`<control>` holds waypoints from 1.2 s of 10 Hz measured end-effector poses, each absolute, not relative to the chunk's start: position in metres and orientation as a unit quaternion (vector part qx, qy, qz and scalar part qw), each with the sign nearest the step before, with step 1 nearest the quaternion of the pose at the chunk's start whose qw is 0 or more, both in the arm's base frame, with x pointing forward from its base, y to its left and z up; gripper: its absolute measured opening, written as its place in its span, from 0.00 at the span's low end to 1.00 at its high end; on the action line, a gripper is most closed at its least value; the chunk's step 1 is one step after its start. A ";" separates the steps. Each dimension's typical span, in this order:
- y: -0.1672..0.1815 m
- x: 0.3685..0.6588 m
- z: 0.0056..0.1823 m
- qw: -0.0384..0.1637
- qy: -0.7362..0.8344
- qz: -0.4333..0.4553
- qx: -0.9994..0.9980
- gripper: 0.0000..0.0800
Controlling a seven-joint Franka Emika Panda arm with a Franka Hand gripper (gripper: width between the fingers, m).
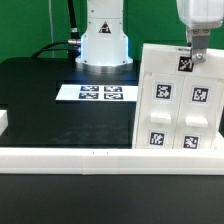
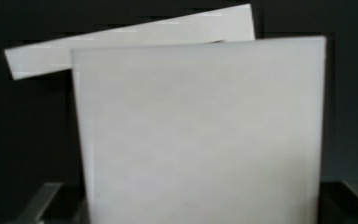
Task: Assemble cabinet
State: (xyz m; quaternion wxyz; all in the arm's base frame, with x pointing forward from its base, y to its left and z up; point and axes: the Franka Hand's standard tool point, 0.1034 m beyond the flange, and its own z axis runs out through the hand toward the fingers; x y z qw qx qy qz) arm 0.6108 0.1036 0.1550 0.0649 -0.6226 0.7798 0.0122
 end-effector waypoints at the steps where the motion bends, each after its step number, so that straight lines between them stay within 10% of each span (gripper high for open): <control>1: 0.105 0.611 0.155 0.065 0.778 0.013 -0.624 0.70; 4: 0.108 0.610 0.154 0.066 0.772 0.015 -0.632 0.99; 12: 0.114 0.608 0.153 0.066 0.756 0.015 -0.651 1.00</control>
Offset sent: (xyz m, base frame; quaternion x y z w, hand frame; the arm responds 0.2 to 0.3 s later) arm 0.0000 0.0000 0.0000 0.0000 0.0000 0.0000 1.0000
